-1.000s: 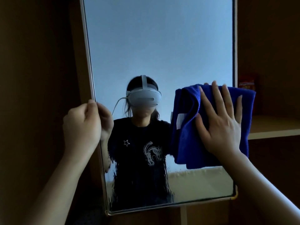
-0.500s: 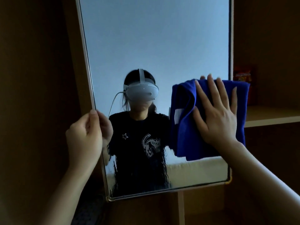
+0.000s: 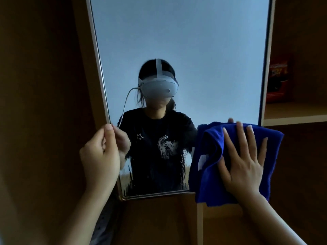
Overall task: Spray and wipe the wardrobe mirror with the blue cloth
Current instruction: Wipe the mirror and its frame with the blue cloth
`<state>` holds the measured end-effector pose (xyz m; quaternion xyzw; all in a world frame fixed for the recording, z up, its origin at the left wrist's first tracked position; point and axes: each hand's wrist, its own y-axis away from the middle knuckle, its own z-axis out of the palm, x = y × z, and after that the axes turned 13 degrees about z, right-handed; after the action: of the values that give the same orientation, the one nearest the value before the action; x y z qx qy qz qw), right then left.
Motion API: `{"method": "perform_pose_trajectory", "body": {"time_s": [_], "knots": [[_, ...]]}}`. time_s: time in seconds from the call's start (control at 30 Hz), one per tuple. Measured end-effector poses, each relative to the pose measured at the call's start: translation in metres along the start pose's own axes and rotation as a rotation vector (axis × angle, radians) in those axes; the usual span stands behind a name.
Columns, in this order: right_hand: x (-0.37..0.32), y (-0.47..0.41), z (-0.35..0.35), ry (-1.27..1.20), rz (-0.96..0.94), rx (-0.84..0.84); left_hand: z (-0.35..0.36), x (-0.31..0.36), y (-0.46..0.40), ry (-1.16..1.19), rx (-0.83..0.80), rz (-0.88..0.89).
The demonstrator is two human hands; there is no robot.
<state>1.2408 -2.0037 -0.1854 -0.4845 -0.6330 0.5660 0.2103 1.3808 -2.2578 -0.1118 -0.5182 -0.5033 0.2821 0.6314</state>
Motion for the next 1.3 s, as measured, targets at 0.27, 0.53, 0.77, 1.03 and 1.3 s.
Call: {"method": "perform_pose_trajectory", "body": {"time_s": [0.27,0.53,0.77,1.03,1.3], "knots": [[-0.072,0.017,0.009,-0.029,0.011,-0.001,0.002,-0.002,-0.002,0.007,0.012,-0.058],[-0.179,0.007,0.011,-0.080,-0.222,-0.044,-0.006,0.013,-0.006,0.003,-0.057,-0.167],[-0.196,0.019,0.013,-0.046,-0.194,-0.043,-0.002,0.015,-0.005,0.024,-0.050,-0.184],[-0.175,0.069,0.029,-0.050,-0.288,-0.098,0.000,0.011,-0.004,-0.013,-0.027,-0.138],[-0.113,0.046,0.020,-0.023,-0.190,-0.008,0.005,0.008,0.001,-0.026,-0.005,-0.090]]}}
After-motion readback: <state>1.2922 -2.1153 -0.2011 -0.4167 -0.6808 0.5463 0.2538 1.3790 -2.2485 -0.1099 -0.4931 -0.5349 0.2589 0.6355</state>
